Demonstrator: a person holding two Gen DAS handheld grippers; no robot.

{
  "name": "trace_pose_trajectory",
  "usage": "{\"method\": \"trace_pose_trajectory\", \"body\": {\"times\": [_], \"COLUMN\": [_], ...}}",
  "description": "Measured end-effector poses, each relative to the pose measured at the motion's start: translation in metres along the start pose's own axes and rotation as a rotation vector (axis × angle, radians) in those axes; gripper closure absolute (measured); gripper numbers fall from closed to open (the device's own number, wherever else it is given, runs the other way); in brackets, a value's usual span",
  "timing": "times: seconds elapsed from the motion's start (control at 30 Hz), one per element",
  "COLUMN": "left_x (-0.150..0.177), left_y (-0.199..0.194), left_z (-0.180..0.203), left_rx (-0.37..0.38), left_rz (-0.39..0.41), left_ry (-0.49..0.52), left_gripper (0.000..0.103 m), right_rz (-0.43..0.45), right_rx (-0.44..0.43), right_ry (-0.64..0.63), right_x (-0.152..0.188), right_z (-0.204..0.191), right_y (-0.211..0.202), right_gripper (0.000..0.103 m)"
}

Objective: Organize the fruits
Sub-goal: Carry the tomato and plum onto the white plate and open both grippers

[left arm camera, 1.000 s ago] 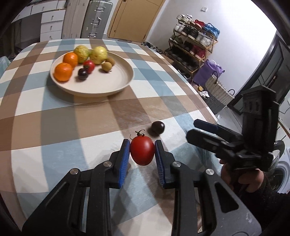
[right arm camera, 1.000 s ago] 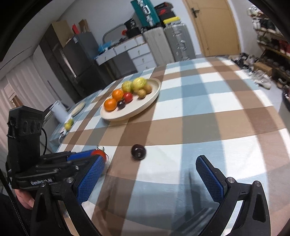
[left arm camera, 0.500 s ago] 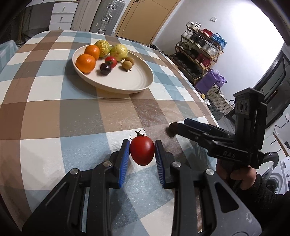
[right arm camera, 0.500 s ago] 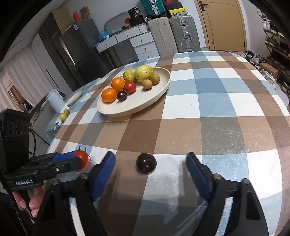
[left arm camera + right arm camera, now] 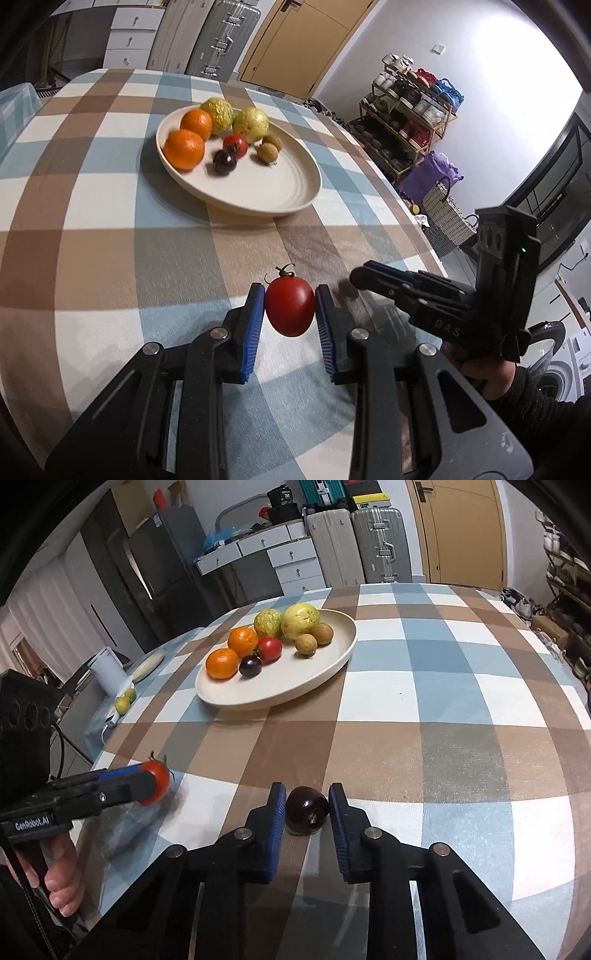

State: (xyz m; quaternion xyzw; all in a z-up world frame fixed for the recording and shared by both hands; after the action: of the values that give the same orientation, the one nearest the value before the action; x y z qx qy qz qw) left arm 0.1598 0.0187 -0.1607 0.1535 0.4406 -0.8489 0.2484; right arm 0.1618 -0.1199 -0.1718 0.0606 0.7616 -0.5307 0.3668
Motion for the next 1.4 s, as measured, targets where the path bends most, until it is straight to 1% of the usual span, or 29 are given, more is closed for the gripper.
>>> {"method": "trace_pose_trajectory", "body": {"times": [0.23,0.47,0.73,0.8,0.87,1.03,1.13,1.23,1.4], "left_x": [-0.018,-0.039,-0.068,-0.076,-0.082,-0.097,-0.102,-0.106,-0.109], "left_y": [0.006,0.015,0.029,0.032,0.036,0.048,0.057,0.063,0.067], "left_z": [-0.002,-0.003,-0.006,-0.008,-0.009,-0.019,-0.024,-0.027,-0.033], "left_rx": [-0.025,-0.042,-0.066,-0.079,-0.091,-0.117,-0.134,-0.136,-0.137], "left_rz": [0.006,0.022,0.040,0.047,0.046,0.040,0.028,0.022,0.020], "left_ry": [-0.002,-0.005,-0.001,0.003,0.012,0.006,0.020,0.021,0.017], "left_gripper": [0.078,0.078,0.078,0.078,0.078,0.078,0.078,0.078,0.078], "right_rz": [0.045,0.069,0.098,0.097,0.086,0.087,0.073,0.055,0.022], "right_rx": [-0.027,-0.053,-0.094,-0.106,-0.100,-0.136,-0.157,-0.166,-0.181], "right_ry": [0.001,0.040,0.044,0.041,0.033,0.027,0.026,0.028,0.051], "right_x": [-0.011,-0.022,-0.050,-0.059,-0.069,-0.094,-0.107,-0.118,-0.126], "right_z": [-0.001,0.008,0.009,0.008,0.007,0.003,0.001,0.001,0.002], "right_y": [-0.006,-0.004,0.002,0.007,0.015,0.034,0.047,0.061,0.081], "right_gripper": [0.079,0.079,0.079,0.079,0.079,0.079,0.079,0.079,0.079]}}
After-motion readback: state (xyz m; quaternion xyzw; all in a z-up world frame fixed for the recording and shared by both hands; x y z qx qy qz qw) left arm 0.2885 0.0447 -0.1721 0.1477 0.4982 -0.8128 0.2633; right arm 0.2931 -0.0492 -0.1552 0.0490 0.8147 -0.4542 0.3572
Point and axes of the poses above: each gripper's, at about its wrist camera, not at the fingertips, and y roughly the way its jaws point, z to its right, x to its underside, the point moved 6 cm from there along y, roughly the way its jaws point, and after that the axes turned 10 degrees about -y, right-handed, at the moved point
